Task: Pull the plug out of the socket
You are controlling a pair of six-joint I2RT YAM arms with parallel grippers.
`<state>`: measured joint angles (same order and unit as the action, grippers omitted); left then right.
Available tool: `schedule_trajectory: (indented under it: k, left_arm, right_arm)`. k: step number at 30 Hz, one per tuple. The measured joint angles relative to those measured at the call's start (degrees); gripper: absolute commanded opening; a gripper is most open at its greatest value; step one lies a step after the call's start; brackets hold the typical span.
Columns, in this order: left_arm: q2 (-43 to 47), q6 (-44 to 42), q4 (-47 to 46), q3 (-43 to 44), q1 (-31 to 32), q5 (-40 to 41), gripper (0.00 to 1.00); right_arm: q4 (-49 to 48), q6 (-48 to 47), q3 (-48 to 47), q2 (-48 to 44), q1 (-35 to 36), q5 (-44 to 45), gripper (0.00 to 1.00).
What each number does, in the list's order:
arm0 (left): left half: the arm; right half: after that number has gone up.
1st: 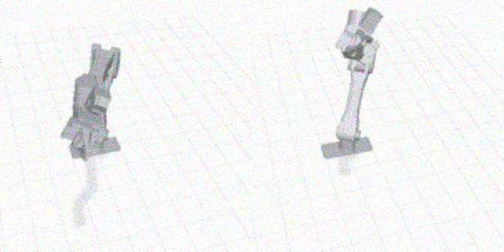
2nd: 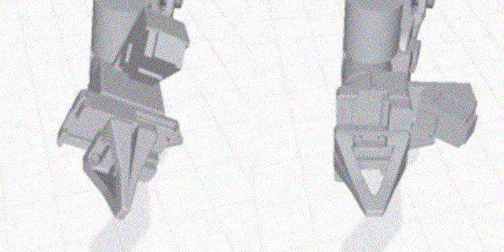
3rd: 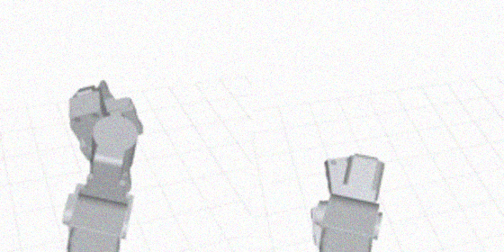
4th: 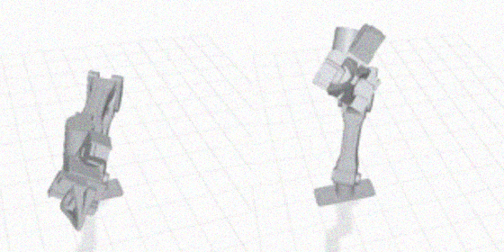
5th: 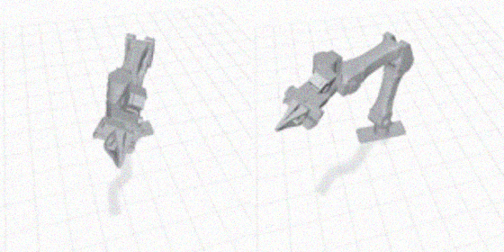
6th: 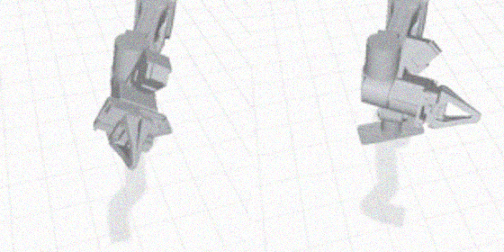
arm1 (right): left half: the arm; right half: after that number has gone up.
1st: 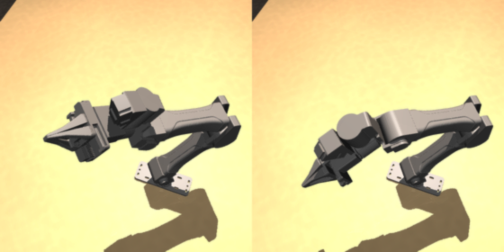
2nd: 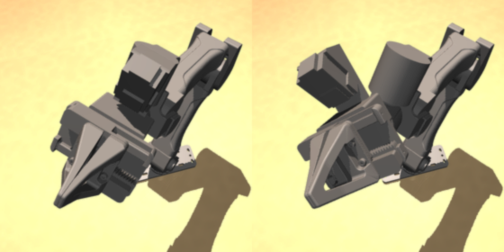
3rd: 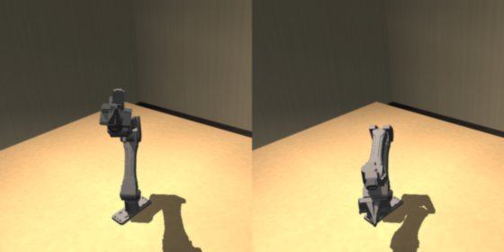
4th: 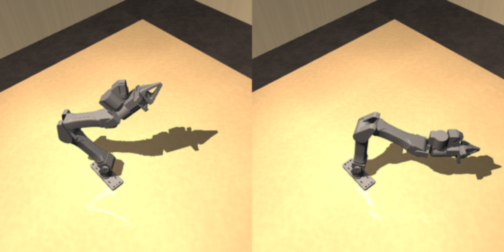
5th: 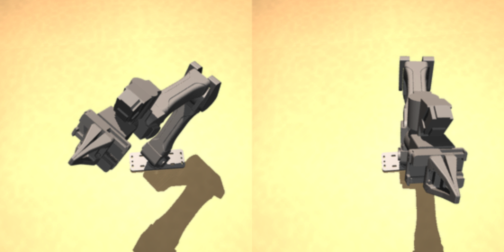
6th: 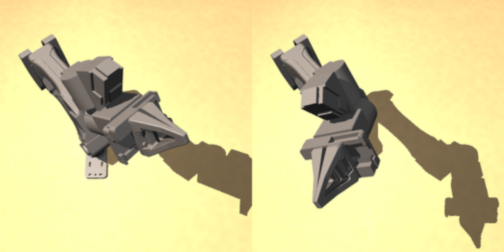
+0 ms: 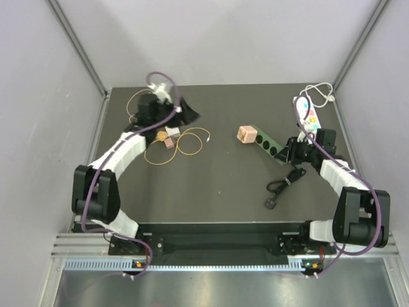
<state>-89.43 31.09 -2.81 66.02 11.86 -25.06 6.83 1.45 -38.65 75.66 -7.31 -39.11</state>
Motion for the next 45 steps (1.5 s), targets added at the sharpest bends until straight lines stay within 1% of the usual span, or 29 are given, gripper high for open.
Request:
schedule_trajectory:
  k: [2,5,8,14,18,22,29,34,37,41,45]
  left_arm:
    - [-1.6,-0.74,0.0,0.11,6.23,-0.68,0.92]
    - [-4.26,-2.05,0.02,0.5,13.33,-0.37,0.92]
    - [-7.65,-3.58,0.57,1.64,17.18,1.97,0.92]
    - [-15.28,-7.1,2.56,7.02,21.97,9.35,0.92]
    - [-19.06,-8.59,3.3,10.8,23.74,12.35,0.92]
    - [-22.51,-9.55,3.41,14.14,24.57,13.33,0.91]
    - [-26.67,-11.58,3.54,17.29,24.81,11.93,0.91]
    - [-29.75,-12.07,4.0,20.15,25.07,10.19,0.86]
    - [-31.54,-12.11,4.55,21.99,25.24,8.87,0.83]
    - [-32.68,-12.07,4.61,23.26,25.49,7.67,0.75]
    - [-32.98,-12.2,4.96,23.69,25.64,7.04,0.61]
  right_arm:
    - [0.2,-0.55,0.0,0.11,0.0,-0.94,0.0]
    - [0.28,-1.11,0.0,0.35,0.0,-2.25,0.0]
    - [0.28,-1.44,0.0,0.61,0.0,-3.37,0.0]
    - [0.35,-1.46,0.0,1.22,0.0,-4.83,0.0]
    - [0.35,-1.49,0.0,1.64,0.0,-5.25,0.0]
    - [0.44,-1.49,0.0,1.81,0.0,-5.55,0.0]
    - [0.48,-1.49,0.0,1.88,0.0,-5.99,0.0]
    - [0.48,-1.46,0.0,2.01,0.0,-6.21,0.0]
    - [0.48,-1.49,0.0,2.21,0.0,-6.51,0.0]
    - [0.48,-1.49,0.0,2.54,0.0,-7.04,0.0]
    - [0.5,-1.51,0.0,2.54,-0.02,-7.3,0.0]
